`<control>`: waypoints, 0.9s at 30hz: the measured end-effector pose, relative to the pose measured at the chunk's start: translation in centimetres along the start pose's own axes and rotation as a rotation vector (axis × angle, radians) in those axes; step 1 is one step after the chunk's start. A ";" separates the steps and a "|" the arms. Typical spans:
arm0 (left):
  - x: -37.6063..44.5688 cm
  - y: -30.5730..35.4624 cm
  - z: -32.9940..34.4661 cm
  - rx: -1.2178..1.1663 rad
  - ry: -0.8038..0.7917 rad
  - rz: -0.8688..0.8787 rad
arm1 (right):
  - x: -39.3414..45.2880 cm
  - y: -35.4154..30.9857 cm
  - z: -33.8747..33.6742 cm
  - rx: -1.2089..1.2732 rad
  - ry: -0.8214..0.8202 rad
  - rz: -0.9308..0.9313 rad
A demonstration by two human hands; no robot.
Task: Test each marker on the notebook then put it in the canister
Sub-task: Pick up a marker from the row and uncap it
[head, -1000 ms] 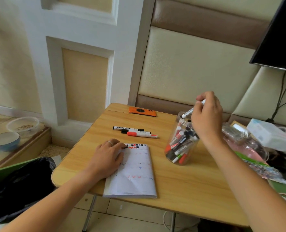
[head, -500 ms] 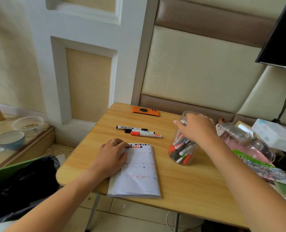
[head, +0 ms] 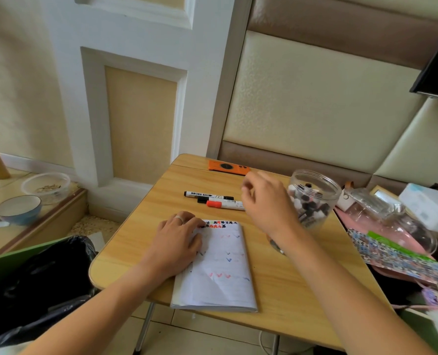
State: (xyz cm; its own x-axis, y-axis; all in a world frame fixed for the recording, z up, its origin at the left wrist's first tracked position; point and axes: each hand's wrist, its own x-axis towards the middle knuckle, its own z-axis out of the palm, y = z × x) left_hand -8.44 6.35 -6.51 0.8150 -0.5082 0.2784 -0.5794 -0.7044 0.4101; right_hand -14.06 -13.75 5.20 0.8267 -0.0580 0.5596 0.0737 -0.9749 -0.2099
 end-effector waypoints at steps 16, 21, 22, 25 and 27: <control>0.1 -0.3 0.4 -0.031 0.051 0.035 | 2.5 3.8 9.8 -0.154 -0.434 0.279; 0.2 -0.2 0.4 -0.035 0.053 0.040 | 1.9 3.3 9.7 -0.144 -0.408 0.238; 0.2 -0.2 0.4 -0.037 0.056 0.041 | 1.8 3.1 9.7 -0.140 -0.407 0.230; 0.2 -0.2 0.4 -0.036 0.067 0.049 | 1.6 2.8 9.3 -0.111 -0.389 0.216; 0.1 -0.2 0.4 -0.032 0.067 0.052 | 1.6 2.8 9.0 -0.099 -0.394 0.205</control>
State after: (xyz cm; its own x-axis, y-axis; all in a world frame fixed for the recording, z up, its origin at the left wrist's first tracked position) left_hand -8.22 6.23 -6.86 0.7834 -0.5087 0.3571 -0.6212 -0.6612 0.4207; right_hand -7.54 -14.66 -1.70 0.9692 -0.1849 0.1627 -0.1519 -0.9688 -0.1960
